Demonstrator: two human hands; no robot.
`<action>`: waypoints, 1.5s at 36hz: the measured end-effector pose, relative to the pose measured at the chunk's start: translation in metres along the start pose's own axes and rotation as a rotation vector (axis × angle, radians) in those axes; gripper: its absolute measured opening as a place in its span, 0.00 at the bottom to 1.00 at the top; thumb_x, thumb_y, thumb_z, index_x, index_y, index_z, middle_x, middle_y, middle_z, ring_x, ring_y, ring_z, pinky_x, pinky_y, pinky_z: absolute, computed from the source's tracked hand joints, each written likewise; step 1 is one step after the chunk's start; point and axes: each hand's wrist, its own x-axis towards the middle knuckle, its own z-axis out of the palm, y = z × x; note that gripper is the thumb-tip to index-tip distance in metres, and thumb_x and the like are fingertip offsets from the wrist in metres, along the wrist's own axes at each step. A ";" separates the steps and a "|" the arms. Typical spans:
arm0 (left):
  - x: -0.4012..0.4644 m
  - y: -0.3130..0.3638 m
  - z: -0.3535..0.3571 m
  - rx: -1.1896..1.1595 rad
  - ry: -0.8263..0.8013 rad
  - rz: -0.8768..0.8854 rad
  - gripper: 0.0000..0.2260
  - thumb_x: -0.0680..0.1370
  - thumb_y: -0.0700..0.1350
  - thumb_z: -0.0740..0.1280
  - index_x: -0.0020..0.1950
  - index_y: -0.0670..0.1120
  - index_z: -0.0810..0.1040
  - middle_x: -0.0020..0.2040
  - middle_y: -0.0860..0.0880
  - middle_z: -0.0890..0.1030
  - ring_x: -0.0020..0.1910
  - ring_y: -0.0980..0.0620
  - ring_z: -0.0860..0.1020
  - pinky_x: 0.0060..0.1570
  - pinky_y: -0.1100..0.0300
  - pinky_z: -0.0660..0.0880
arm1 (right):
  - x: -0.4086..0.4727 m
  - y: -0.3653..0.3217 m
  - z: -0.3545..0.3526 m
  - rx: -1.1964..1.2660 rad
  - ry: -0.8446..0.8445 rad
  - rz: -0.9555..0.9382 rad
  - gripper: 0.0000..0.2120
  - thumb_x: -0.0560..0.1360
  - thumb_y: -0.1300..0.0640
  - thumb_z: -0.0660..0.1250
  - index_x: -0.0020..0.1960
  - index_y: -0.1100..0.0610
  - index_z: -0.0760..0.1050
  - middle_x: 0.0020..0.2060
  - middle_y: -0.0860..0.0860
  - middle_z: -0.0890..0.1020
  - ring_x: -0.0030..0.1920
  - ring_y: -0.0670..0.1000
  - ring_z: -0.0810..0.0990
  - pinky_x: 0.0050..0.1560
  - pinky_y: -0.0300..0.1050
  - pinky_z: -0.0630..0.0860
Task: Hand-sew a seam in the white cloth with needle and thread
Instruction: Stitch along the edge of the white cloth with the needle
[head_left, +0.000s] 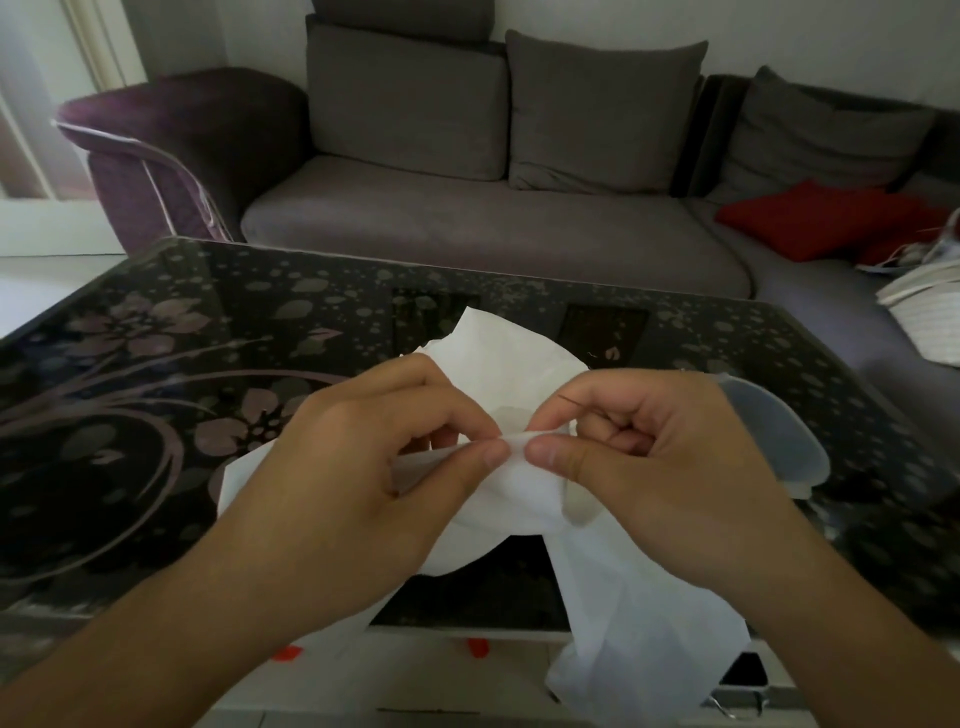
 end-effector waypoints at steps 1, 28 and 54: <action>0.000 0.000 0.000 -0.011 -0.011 -0.020 0.06 0.79 0.56 0.69 0.49 0.58 0.85 0.44 0.62 0.78 0.45 0.55 0.80 0.42 0.68 0.73 | 0.000 0.000 -0.001 -0.002 0.012 0.006 0.04 0.73 0.54 0.76 0.41 0.47 0.84 0.23 0.50 0.71 0.25 0.46 0.67 0.28 0.31 0.69; 0.000 0.006 -0.005 -0.235 -0.144 -0.212 0.08 0.81 0.47 0.70 0.42 0.55 0.84 0.32 0.65 0.78 0.34 0.67 0.76 0.39 0.77 0.69 | 0.000 0.007 -0.005 0.045 -0.009 0.090 0.06 0.76 0.57 0.73 0.40 0.50 0.83 0.24 0.48 0.71 0.27 0.46 0.67 0.31 0.34 0.70; -0.004 0.002 -0.002 -0.095 -0.083 -0.149 0.06 0.78 0.52 0.67 0.44 0.59 0.82 0.43 0.66 0.82 0.48 0.63 0.81 0.48 0.76 0.70 | 0.001 0.011 -0.005 -0.002 -0.051 0.125 0.05 0.77 0.50 0.71 0.44 0.45 0.84 0.31 0.52 0.82 0.35 0.56 0.80 0.39 0.44 0.81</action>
